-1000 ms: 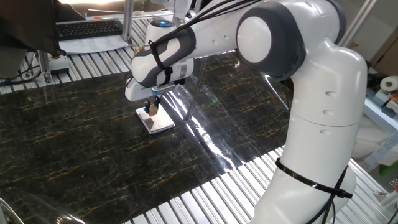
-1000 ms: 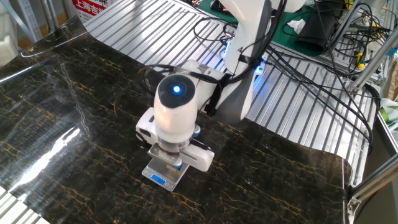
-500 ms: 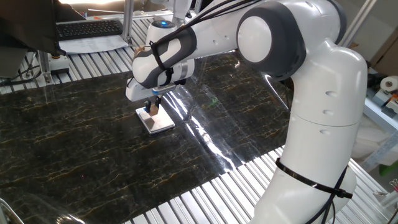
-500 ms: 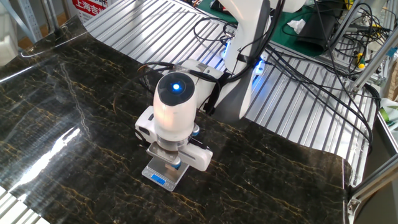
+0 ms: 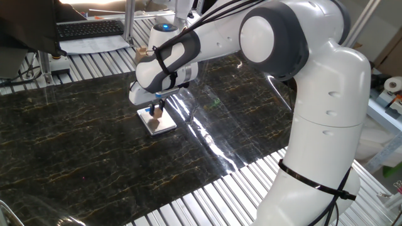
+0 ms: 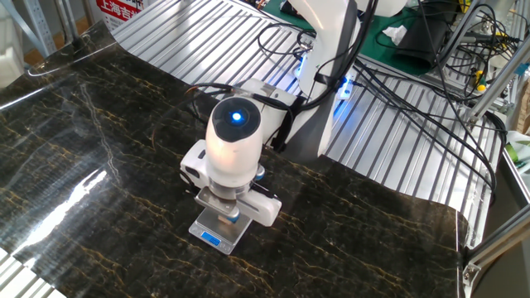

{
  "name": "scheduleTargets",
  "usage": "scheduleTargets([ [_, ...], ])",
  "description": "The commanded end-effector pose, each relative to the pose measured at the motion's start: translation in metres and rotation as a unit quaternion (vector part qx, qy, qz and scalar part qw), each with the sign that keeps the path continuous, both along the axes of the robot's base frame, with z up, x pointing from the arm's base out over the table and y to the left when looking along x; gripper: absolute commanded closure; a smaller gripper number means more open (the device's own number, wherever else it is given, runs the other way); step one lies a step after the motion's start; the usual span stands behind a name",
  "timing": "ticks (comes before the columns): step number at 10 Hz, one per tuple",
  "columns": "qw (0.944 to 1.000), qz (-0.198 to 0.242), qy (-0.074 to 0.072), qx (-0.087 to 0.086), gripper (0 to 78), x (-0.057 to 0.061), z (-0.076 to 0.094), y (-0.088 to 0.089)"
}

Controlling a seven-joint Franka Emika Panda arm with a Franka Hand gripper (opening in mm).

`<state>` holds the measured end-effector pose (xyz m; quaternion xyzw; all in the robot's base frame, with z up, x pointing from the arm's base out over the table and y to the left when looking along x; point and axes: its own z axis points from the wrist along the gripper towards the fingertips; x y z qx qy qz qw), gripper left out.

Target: Place the block on the scale

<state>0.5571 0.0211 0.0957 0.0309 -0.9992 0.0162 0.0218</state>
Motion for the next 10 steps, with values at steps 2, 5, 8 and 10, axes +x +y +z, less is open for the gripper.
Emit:
scheduleTargets([
  [2,1.0,0.0,0.001,-0.002,76.4,-0.0042,-0.0021,0.0021],
  [5,1.0,0.004,0.004,-0.002,76.4,0.0011,0.0003,0.0002],
  [8,0.9999,0.009,0.007,-0.002,76.4,0.0055,-0.0075,-0.0001],
  [10,0.9999,0.012,0.008,-0.001,76.4,0.0055,-0.0075,-0.0002],
])
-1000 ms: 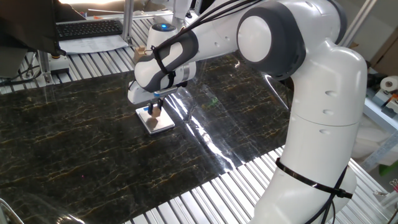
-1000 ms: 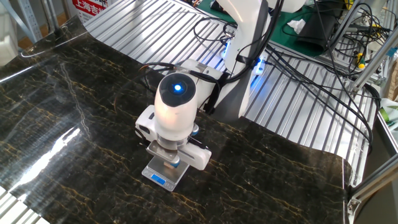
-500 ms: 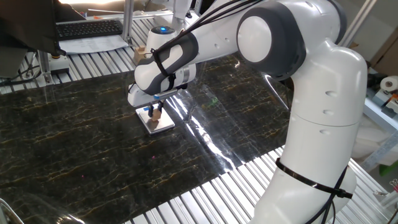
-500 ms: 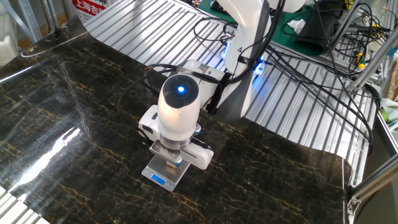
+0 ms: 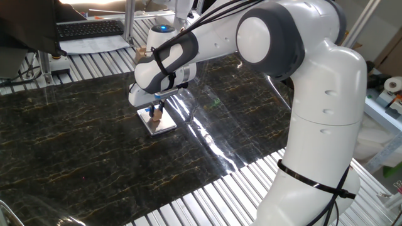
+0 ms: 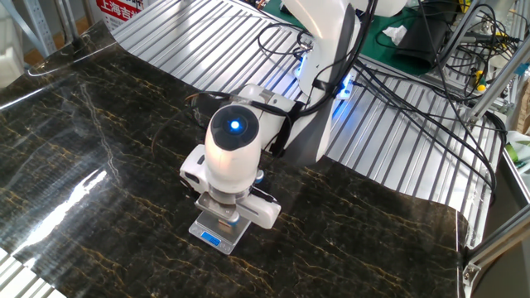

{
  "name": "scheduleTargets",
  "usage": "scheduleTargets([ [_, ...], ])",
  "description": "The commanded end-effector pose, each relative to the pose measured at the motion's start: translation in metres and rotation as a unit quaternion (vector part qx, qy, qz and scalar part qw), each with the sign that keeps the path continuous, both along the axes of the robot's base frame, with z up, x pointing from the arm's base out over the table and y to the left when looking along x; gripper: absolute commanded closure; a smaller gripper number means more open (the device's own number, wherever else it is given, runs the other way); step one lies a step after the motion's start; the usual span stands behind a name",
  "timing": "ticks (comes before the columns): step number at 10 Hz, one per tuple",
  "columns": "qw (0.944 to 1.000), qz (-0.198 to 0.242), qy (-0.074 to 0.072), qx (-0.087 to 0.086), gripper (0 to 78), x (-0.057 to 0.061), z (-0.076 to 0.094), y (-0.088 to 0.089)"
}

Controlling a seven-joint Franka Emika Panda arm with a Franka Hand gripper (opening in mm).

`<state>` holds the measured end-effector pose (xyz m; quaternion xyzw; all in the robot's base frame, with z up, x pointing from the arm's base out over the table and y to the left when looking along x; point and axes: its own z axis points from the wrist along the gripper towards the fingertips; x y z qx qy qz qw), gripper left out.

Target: Place the block on the scale

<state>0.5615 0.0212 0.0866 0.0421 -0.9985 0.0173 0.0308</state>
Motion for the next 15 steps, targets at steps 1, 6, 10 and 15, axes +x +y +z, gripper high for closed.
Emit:
scheduleTargets([
  [1,1.0,0.003,-0.001,0.0,76.4,0.0009,0.0023,-0.0009],
  [6,0.9999,0.01,0.008,0.002,76.4,0.0008,0.0017,-0.0059],
  [10,1.0,-0.001,0.008,0.001,76.4,0.0008,0.0017,-0.0059],
  [15,0.9998,-0.006,0.02,0.001,76.4,0.0008,0.0017,-0.0059],
])
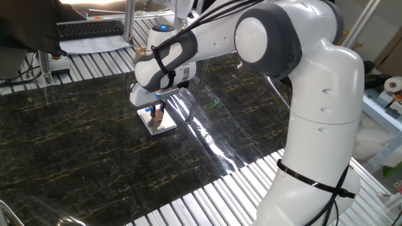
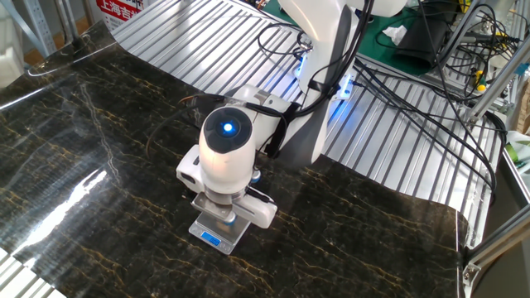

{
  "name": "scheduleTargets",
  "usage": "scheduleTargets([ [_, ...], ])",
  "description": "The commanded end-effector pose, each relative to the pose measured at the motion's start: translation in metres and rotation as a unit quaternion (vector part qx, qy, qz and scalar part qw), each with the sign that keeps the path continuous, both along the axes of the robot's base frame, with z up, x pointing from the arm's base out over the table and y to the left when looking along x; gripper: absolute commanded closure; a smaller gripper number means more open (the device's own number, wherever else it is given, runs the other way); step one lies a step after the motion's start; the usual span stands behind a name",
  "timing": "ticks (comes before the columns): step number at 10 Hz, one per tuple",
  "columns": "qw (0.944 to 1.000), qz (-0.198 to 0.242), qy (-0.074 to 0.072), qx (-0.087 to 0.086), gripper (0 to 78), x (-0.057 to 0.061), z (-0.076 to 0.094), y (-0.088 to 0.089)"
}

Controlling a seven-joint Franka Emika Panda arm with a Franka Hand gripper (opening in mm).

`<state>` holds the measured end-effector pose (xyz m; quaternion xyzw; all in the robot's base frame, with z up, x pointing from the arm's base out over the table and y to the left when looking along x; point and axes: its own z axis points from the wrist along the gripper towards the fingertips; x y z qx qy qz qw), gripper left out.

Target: Place the block on the scale

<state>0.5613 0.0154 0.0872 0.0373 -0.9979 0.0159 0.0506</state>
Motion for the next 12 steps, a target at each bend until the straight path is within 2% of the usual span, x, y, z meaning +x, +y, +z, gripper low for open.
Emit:
scheduleTargets([
  [1,1.0,-0.001,0.0,0.001,76.4,0.001,0.0011,-0.0001],
  [4,1.0,-0.004,0.0,0.0,76.4,0.001,0.0011,-0.0001],
  [9,0.9999,-0.012,0.012,0.0,76.4,0.0025,0.0016,-0.0007],
  [12,0.9999,-0.011,0.013,0.002,76.4,0.0028,0.001,-0.0007],
])
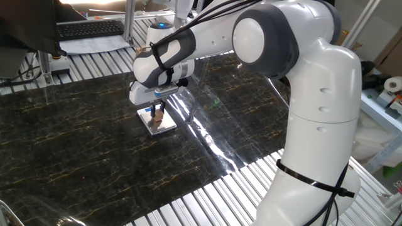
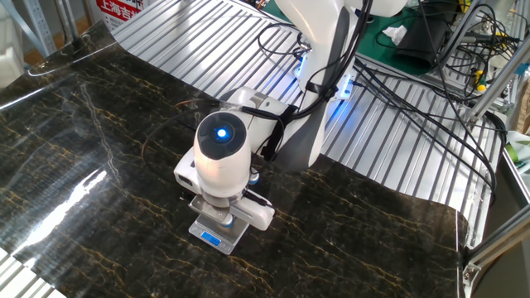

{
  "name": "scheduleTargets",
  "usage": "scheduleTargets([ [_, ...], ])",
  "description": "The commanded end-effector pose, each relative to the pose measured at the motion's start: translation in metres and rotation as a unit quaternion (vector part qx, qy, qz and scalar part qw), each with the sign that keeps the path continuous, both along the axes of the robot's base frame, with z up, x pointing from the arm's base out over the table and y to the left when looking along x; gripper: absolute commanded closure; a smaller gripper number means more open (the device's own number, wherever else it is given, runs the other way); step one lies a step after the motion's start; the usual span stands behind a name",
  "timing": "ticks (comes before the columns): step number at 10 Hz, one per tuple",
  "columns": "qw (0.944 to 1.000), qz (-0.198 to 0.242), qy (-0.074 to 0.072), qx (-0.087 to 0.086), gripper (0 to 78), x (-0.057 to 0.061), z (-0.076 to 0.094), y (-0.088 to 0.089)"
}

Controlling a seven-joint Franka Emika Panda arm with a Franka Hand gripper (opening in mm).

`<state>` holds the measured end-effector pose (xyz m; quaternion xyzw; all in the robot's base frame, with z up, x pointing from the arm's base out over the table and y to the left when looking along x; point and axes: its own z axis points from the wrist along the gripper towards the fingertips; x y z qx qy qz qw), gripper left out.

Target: Place the block on the scale

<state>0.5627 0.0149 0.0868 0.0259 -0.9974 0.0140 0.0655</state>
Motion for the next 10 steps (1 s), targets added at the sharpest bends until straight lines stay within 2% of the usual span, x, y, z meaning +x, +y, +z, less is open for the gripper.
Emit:
scheduleTargets([
  [1,1.0,0.001,-0.003,0.001,76.4,0.0018,0.0017,-0.0003],
  [10,1.0,0.001,0.008,0.003,76.4,0.0026,0.0,-0.0002],
])
